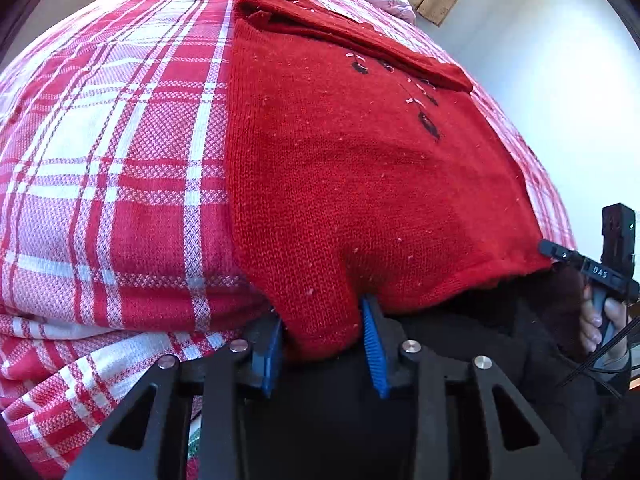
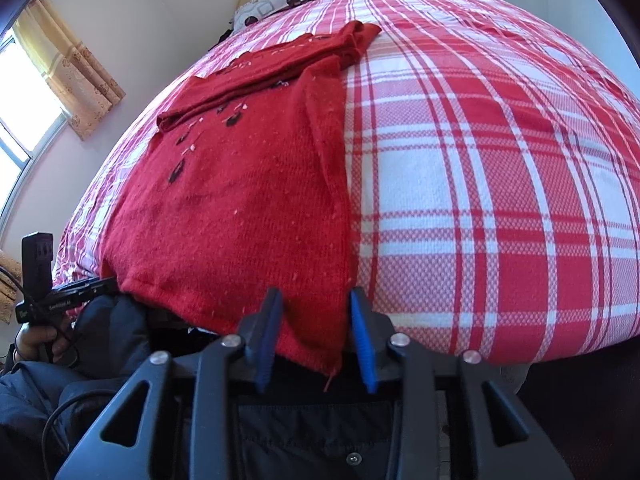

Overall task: Fold small clothes
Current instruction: 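Close the left gripper on the hem while the right gripper grasps the hem beside it, then lift the hem with both grippers and fold it over toward the collar, then lower the hem onto the sweater and open both grippers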

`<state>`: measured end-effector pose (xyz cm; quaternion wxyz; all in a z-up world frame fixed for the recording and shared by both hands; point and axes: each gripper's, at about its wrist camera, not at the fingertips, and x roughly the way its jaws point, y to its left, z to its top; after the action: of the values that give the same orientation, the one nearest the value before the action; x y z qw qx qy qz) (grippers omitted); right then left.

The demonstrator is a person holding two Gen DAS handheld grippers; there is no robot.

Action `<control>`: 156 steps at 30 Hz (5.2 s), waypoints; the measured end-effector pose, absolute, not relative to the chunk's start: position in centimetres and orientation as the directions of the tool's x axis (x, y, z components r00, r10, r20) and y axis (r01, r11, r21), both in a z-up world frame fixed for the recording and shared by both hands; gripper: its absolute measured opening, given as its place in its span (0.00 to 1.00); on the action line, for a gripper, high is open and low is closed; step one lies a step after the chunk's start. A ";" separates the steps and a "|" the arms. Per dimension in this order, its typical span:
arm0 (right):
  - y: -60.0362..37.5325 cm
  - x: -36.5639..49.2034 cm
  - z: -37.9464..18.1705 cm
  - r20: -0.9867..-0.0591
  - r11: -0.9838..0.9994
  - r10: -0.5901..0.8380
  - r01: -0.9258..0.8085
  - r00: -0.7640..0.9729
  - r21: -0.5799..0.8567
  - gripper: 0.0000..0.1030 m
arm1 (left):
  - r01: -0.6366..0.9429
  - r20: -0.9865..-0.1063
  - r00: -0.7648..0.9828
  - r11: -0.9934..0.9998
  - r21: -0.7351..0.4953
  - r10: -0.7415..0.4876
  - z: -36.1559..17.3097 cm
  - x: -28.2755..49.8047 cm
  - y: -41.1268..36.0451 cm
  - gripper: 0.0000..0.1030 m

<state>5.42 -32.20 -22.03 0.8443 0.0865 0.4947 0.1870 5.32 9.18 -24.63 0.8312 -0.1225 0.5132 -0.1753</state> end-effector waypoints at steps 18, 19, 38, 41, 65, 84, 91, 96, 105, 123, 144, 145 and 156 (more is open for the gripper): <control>-32.2 4.7 -22.1 -0.808 0.909 0.411 -0.262 0.422 0.325 0.18 | 0.195 -0.771 0.447 0.891 -0.410 -0.453 -23.1 4.4 10.8 0.19; -32.2 4.7 -22.1 -0.808 0.908 0.413 -0.264 0.420 0.327 0.16 | 0.205 -0.768 0.450 0.890 -0.407 -0.455 -22.9 4.3 10.7 0.19; -33.6 4.7 -20.0 -0.700 0.847 0.529 -0.251 0.480 0.468 0.11 | 0.273 -0.689 0.540 0.875 -0.400 -0.483 -19.3 3.7 11.8 0.14; -33.9 4.7 -19.4 -0.682 0.836 0.545 -0.259 0.488 0.484 0.11 | 0.277 -0.669 0.551 0.866 -0.418 -0.499 -18.8 3.8 12.2 0.14; -33.9 9.2 -11.6 -0.533 0.800 0.590 -0.345 0.607 0.491 0.11 | 0.311 -0.530 0.669 0.844 -0.437 -0.521 -12.3 9.3 14.0 0.14; -32.7 9.4 -18.3 -0.676 0.763 0.644 -0.230 0.359 0.604 0.62 | 0.294 -0.530 0.669 0.841 -0.454 -0.521 -12.7 11.3 15.1 0.14; -31.3 7.2 -23.3 -0.685 0.713 0.699 -0.126 0.204 0.690 0.63 | 0.297 -0.526 0.668 0.836 -0.461 -0.527 -13.1 11.2 14.8 0.14; -30.7 7.7 -25.0 -0.677 0.694 0.717 -0.073 0.167 0.716 0.63 | 0.290 -0.529 0.664 0.834 -0.469 -0.528 -13.4 11.2 15.0 0.14; -28.6 7.7 -25.0 -0.674 0.691 0.721 -0.105 0.159 0.715 0.12 | 0.291 -0.524 0.666 0.832 -0.471 -0.530 -13.6 10.9 15.3 0.14; -32.7 13.3 -9.2 -0.448 0.690 0.689 -0.326 0.570 0.646 0.11 | 0.332 -0.477 0.720 0.853 -0.403 -0.505 -9.0 14.5 15.5 0.14; -31.6 27.7 -4.9 -0.483 0.774 0.587 -0.277 0.649 0.569 0.11 | 0.290 -0.528 0.672 0.840 -0.458 -0.519 -8.4 27.8 16.7 0.14; -31.5 28.4 -5.0 -0.488 0.778 0.582 -0.271 0.650 0.567 0.10 | 0.286 -0.532 0.669 0.840 -0.461 -0.519 -8.5 28.6 16.8 0.14; -30.6 36.5 -7.5 -0.566 0.814 0.531 -0.195 0.631 0.547 0.10 | 0.228 -0.611 0.607 0.848 -0.479 -0.508 -11.7 37.1 16.8 0.14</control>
<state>36.46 -30.55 -7.49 0.8749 0.2234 0.3763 0.2077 37.13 16.81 -11.74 0.8783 -0.1793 0.3905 -0.2096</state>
